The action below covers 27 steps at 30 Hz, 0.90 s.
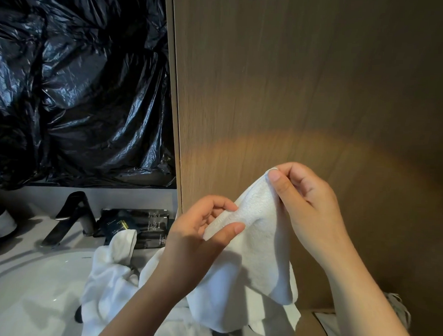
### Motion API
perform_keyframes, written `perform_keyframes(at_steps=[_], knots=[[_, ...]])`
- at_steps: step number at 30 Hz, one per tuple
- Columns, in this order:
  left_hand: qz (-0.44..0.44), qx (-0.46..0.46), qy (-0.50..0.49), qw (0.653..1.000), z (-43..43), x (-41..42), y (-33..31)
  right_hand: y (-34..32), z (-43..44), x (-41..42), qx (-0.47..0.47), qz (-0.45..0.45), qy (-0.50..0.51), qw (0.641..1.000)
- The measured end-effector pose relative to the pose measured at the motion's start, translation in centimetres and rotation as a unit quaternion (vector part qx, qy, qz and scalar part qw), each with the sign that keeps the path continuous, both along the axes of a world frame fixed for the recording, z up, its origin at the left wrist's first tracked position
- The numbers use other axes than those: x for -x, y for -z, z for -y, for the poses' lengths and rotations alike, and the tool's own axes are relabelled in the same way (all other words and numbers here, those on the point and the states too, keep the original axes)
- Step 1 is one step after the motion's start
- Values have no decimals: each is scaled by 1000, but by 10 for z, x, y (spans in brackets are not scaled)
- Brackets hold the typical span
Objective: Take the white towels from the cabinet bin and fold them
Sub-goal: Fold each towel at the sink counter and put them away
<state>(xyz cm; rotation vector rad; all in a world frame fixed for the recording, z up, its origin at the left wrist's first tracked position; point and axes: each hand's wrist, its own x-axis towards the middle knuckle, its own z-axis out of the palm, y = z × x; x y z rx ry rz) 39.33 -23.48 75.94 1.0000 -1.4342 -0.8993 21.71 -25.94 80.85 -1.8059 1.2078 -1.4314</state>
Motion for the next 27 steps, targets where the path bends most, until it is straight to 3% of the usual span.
perform_keyframes(at_steps=[5, 14, 20, 23, 27], knots=[[19, -9, 11, 1000, 0, 1, 3, 0, -2, 1, 13, -3, 17, 1000], [229, 103, 61, 966, 10, -24, 24, 1, 8, 30, 21, 30, 114, 993], [335, 137, 10, 932, 20, -19, 55, -1, 14, 37, 32, 53, 143, 988], [296, 103, -3, 950, 18, -14, 65, -1, 15, 40, 37, 57, 150, 986], [197, 62, -107, 972, 20, -16, 51, -2, 17, 46, 40, 59, 164, 984]])
